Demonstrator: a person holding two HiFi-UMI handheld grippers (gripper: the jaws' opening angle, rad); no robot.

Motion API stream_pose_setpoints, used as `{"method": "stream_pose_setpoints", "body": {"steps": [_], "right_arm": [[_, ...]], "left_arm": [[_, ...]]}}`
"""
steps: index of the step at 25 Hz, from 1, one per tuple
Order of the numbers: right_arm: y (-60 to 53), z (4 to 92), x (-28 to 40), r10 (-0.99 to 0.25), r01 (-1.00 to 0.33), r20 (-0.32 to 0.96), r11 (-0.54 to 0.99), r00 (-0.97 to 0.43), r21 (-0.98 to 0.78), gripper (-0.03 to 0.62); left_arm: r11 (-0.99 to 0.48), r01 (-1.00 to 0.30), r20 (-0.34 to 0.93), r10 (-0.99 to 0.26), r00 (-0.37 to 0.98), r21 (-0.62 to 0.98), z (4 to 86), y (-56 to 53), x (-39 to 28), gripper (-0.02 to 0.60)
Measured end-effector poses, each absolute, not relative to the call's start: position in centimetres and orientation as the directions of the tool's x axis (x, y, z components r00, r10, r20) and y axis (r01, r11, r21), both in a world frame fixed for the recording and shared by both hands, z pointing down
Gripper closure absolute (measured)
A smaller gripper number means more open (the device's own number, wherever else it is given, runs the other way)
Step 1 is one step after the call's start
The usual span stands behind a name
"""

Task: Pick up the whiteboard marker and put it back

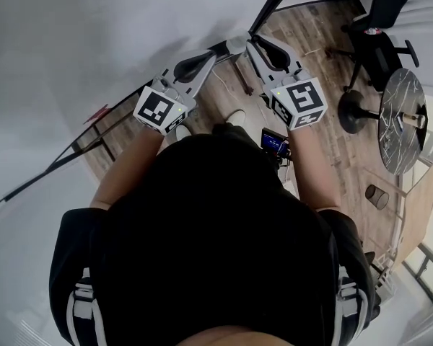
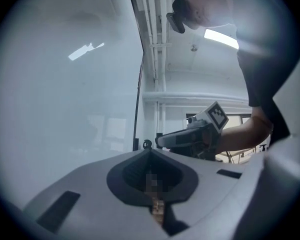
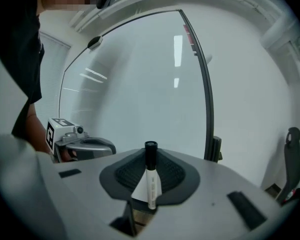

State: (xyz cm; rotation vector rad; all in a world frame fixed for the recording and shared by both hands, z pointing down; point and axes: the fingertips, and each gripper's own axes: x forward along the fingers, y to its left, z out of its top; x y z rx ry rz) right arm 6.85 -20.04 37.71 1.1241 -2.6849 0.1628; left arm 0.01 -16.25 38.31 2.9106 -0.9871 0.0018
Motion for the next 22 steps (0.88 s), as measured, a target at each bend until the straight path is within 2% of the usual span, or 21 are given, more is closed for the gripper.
{"method": "stream_pose_setpoints", "body": {"steps": [5,15,22], "right_arm": [[-16.7,36.5,6.5,-0.686,-0.701,0.182,0.712,-0.704,-0.027,0.533],[-12.3,36.8,5.9,-0.700,-0.710,0.132,0.702,-0.702,-0.053,0.533],[-10.8,37.8,6.0,-0.706,-0.718,0.142,0.694,-0.694,-0.053,0.533]], "left_arm": [[-0.826,-0.562,0.022,-0.561,0.827,0.048,38.6,-14.2,0.4,0.578],[-0.868,-0.496,0.028,-0.495,0.869,0.031,38.2,-11.9,0.5,0.578],[-0.883,-0.468,0.043,-0.466,0.883,0.031,38.4,-11.1,0.8,0.578]]}}
